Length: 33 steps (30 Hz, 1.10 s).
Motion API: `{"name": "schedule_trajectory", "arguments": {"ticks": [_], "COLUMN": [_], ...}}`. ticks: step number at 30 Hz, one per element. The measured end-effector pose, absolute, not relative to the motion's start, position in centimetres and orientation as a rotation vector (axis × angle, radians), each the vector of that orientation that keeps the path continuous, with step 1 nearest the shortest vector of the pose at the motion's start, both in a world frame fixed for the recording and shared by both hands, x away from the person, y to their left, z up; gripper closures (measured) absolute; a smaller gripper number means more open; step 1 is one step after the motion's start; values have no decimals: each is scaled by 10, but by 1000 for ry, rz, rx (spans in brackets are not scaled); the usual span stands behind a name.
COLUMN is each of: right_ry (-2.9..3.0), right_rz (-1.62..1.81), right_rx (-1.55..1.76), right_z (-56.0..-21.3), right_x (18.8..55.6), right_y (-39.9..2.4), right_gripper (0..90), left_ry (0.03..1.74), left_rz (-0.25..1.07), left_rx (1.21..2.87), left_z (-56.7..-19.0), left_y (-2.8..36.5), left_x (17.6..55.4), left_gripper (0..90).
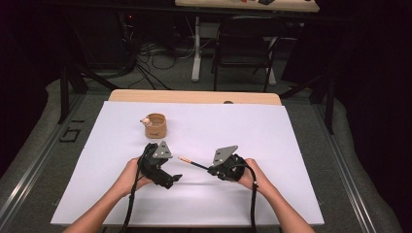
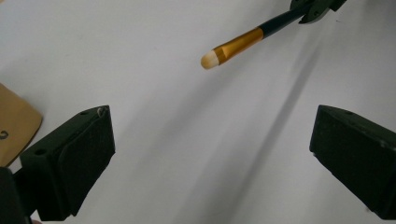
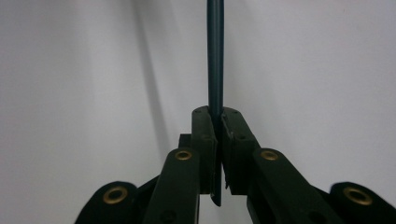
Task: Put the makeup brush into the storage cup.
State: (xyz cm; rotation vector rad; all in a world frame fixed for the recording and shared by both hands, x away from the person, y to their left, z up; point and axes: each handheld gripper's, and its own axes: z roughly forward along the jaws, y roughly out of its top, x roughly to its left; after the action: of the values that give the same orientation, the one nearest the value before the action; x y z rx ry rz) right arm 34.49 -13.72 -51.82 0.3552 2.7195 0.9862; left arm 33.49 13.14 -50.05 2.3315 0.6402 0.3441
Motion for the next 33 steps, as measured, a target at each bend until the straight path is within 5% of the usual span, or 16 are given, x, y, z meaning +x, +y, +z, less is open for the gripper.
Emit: {"name": "schedule_trajectory", "arguments": {"ticks": [33], "right_ry": [2609], "right_rz": [1175], "right_rx": [578], "right_z": [-517], "right_x": [341], "right_y": [-130], "right_gripper": [850], "left_ry": [742], "left_rz": [440], "left_rx": [2118], "left_z": [-518], "left_y": [151], "left_x": [330], "left_gripper": [0]}}
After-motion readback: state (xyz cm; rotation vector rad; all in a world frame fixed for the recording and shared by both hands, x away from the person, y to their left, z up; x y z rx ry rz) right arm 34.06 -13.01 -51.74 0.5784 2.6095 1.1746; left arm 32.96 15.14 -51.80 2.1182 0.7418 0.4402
